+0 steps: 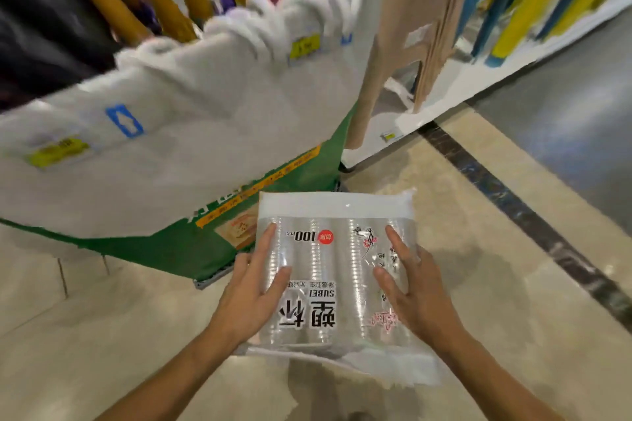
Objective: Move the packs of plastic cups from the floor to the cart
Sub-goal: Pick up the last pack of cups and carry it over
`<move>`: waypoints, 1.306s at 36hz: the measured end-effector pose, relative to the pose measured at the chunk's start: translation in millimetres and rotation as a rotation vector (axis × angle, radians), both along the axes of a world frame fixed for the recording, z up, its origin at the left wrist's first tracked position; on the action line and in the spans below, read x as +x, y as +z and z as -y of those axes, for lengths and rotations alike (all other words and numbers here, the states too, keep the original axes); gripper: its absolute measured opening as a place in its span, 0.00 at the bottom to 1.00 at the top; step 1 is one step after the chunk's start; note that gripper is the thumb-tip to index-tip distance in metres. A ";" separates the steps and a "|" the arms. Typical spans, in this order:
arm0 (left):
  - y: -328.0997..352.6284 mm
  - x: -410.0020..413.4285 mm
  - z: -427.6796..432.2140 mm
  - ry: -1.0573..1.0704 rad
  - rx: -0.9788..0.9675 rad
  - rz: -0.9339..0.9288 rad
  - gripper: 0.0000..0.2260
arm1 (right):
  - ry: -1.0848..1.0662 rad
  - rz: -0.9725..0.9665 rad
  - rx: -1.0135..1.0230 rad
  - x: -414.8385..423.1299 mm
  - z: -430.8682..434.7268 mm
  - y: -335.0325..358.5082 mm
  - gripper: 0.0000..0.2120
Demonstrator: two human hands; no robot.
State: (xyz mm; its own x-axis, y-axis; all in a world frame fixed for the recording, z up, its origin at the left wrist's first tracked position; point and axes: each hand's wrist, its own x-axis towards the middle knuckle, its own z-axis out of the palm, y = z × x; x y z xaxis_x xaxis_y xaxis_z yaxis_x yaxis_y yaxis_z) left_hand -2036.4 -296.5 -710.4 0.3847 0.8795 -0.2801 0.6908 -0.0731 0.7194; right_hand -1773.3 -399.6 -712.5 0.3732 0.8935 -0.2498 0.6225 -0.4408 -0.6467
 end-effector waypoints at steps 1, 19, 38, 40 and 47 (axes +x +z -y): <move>41.7 9.0 -2.1 -0.028 0.011 0.009 0.29 | -0.019 0.011 0.003 7.4 5.3 41.1 0.32; 555.0 154.8 56.3 -0.663 0.178 0.208 0.28 | -0.543 0.109 0.238 59.1 197.1 560.7 0.33; 658.0 322.7 226.0 -1.046 0.188 0.196 0.31 | -0.920 0.133 0.287 140.3 409.6 631.8 0.40; 658.5 348.6 242.3 -1.059 0.208 0.177 0.31 | -0.926 0.120 0.295 158.5 427.6 634.6 0.41; 658.1 431.2 282.0 -1.040 0.151 0.189 0.32 | -0.914 0.130 0.314 236.8 473.9 642.5 0.40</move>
